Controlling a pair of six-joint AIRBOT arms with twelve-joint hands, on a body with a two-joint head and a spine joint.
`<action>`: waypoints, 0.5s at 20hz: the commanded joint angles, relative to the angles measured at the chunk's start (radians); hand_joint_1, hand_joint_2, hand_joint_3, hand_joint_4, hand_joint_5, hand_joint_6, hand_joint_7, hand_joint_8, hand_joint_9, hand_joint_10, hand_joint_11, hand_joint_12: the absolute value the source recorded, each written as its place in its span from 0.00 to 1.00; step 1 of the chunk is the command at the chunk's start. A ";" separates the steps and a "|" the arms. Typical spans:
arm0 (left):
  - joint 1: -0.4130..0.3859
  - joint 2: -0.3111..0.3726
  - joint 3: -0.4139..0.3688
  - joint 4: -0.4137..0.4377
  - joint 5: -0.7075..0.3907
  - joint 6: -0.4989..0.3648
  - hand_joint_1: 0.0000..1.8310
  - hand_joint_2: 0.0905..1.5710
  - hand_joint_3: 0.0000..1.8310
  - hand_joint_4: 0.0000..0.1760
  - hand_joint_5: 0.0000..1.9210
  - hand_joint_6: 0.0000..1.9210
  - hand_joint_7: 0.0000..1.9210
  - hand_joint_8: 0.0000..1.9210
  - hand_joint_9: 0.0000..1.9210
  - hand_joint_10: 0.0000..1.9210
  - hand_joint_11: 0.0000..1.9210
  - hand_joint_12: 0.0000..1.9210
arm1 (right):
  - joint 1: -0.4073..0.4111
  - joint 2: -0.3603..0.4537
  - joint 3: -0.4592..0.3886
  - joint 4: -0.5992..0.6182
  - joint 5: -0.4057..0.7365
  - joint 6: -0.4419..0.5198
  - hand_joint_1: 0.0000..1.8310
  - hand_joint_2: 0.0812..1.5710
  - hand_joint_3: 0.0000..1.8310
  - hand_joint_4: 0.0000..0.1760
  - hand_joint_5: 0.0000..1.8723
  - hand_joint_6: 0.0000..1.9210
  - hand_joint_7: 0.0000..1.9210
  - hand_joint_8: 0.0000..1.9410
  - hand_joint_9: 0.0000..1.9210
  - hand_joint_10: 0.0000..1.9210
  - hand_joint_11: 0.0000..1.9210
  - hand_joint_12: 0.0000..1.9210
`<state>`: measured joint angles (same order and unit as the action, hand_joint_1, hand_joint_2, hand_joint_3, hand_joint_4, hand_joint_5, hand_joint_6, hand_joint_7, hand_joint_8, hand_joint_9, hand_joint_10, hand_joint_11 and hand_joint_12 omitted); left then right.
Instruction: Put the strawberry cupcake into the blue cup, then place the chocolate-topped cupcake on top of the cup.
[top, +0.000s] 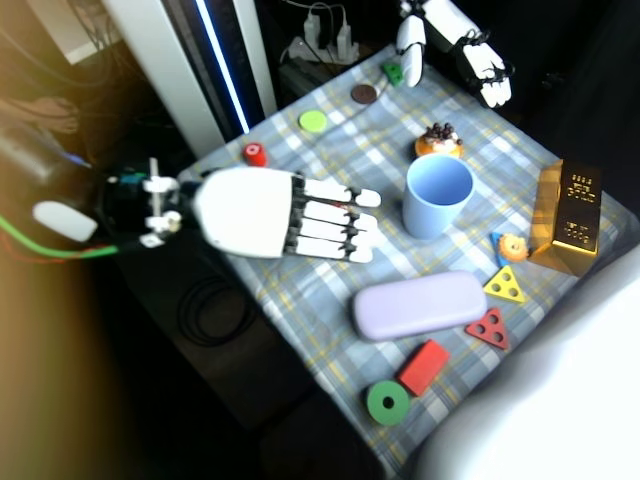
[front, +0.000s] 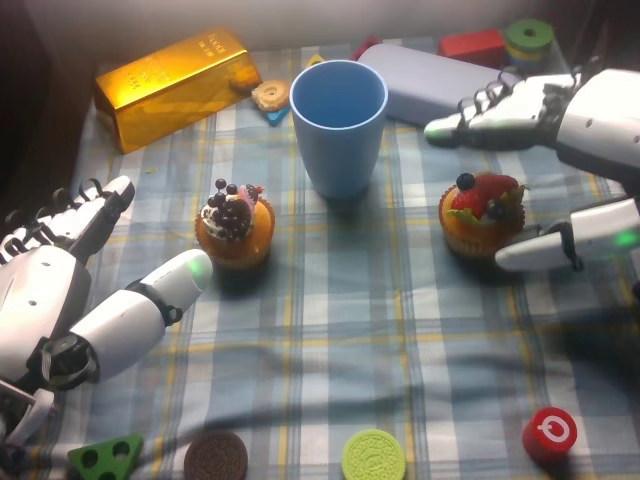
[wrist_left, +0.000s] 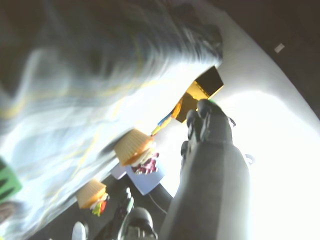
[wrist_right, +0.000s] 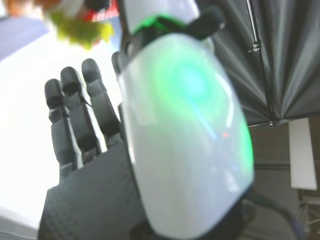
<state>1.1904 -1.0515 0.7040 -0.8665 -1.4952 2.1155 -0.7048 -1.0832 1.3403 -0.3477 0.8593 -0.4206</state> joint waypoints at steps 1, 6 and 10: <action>-0.007 0.001 0.005 0.058 -0.105 -0.004 0.02 0.66 0.00 0.42 0.10 0.00 0.10 0.00 0.12 0.00 0.00 0.22 | 0.015 0.003 0.005 0.030 0.093 0.013 0.39 0.57 0.00 0.37 0.20 0.00 0.23 0.00 0.20 0.00 0.17 0.07; -0.007 -0.001 0.004 0.058 -0.101 -0.004 0.03 0.66 0.00 0.45 0.10 0.00 0.09 0.00 0.13 0.00 0.00 0.22 | 0.015 -0.014 0.025 0.017 0.064 0.013 0.44 0.59 0.00 0.37 0.29 0.00 0.30 0.00 0.27 0.00 0.02 0.59; -0.004 -0.001 0.004 0.056 -0.108 -0.005 0.06 0.64 0.00 0.48 0.11 0.00 0.09 0.00 0.12 0.00 0.00 0.20 | 0.017 -0.025 0.029 0.017 0.064 0.006 0.55 0.66 0.00 0.00 0.36 0.00 0.43 0.00 0.42 0.01 0.18 0.64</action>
<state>1.1904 -1.0515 0.7040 -0.8658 -1.4952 2.1155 -0.7006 -1.1099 1.3636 -0.3557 0.8280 -0.4171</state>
